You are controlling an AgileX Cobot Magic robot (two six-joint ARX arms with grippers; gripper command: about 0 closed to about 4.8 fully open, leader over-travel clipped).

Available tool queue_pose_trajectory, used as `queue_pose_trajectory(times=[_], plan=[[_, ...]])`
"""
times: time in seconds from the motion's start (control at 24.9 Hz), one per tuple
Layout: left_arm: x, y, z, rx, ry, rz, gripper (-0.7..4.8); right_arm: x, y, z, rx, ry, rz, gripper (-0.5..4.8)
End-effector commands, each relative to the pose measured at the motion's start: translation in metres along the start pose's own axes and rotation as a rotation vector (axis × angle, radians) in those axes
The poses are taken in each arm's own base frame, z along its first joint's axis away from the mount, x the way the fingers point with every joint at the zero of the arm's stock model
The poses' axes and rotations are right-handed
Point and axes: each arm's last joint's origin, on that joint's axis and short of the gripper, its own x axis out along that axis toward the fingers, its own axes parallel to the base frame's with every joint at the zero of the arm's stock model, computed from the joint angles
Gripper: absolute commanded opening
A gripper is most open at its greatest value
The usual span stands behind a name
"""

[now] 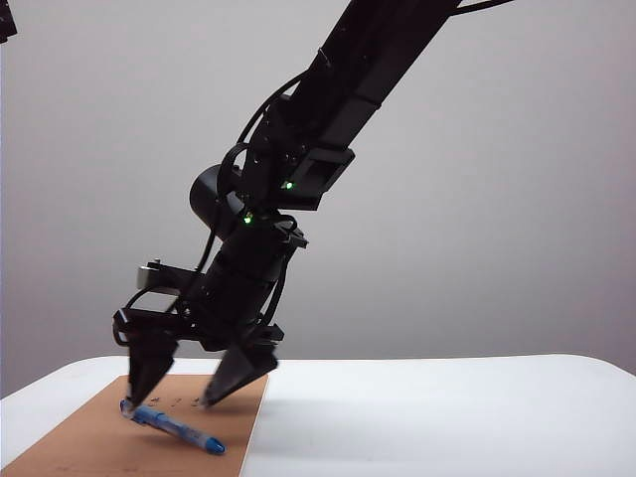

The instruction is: Pick up a pen on the table and place it on the notebook.

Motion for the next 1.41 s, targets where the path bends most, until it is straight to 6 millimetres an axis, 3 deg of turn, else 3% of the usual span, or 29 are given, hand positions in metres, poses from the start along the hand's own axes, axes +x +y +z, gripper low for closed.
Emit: queue_pose_trajectory(times=[0.04,0.24,0.4,0.48,0.72,0.8,0.84,1.05,1.13,1.17,1.21,1.33,1.41], plan=[[-0.001,0.0,0.001,0.008,-0.015,0.002,0.89,-0.012,0.002,0.005,-0.002,-0.003,0.016,4.79],[-0.005,-0.001,0.002,0.02,-0.05,0.021,0.89,-0.047,0.005,0.02,-0.003,-0.049,0.037,4.79],[-0.018,-0.006,-0.001,0.036,-0.104,0.05,0.89,-0.093,-0.003,0.036,0.011,-0.123,0.006,4.79],[-0.029,-0.009,-0.005,0.041,-0.137,0.091,0.89,-0.117,-0.01,0.041,0.023,-0.161,-0.009,4.48],[-0.058,-0.012,-0.02,0.01,-0.248,0.203,0.89,-0.21,-0.03,0.053,0.059,-0.321,-0.063,3.83],[-0.063,-0.012,-0.026,-0.001,-0.282,0.245,0.89,-0.25,-0.034,0.054,0.062,-0.395,-0.093,3.3],[-0.065,-0.013,-0.033,-0.012,-0.312,0.286,0.89,-0.288,-0.035,0.053,0.057,-0.472,-0.123,2.8],[-0.054,-0.011,-0.048,-0.023,-0.341,0.327,0.89,-0.392,-0.026,0.036,-0.015,-0.7,-0.246,2.68],[-0.047,-0.01,-0.051,-0.021,-0.344,0.311,0.89,-0.432,-0.019,0.024,-0.046,-0.783,-0.3,2.25],[-0.041,-0.01,-0.052,-0.015,-0.362,0.271,0.89,-0.464,-0.011,0.01,-0.062,-0.849,-0.353,2.1],[-0.04,-0.01,-0.052,-0.023,-0.386,0.245,0.89,-0.484,-0.006,0.0,-0.066,-0.889,-0.401,1.99],[-0.04,-0.01,-0.049,-0.027,-0.474,0.202,0.89,-0.525,0.012,-0.027,-0.092,-1.004,-0.544,1.16],[-0.042,-0.011,-0.047,-0.026,-0.531,0.217,0.89,-0.544,0.025,-0.048,-0.111,-1.096,-0.614,1.11]])
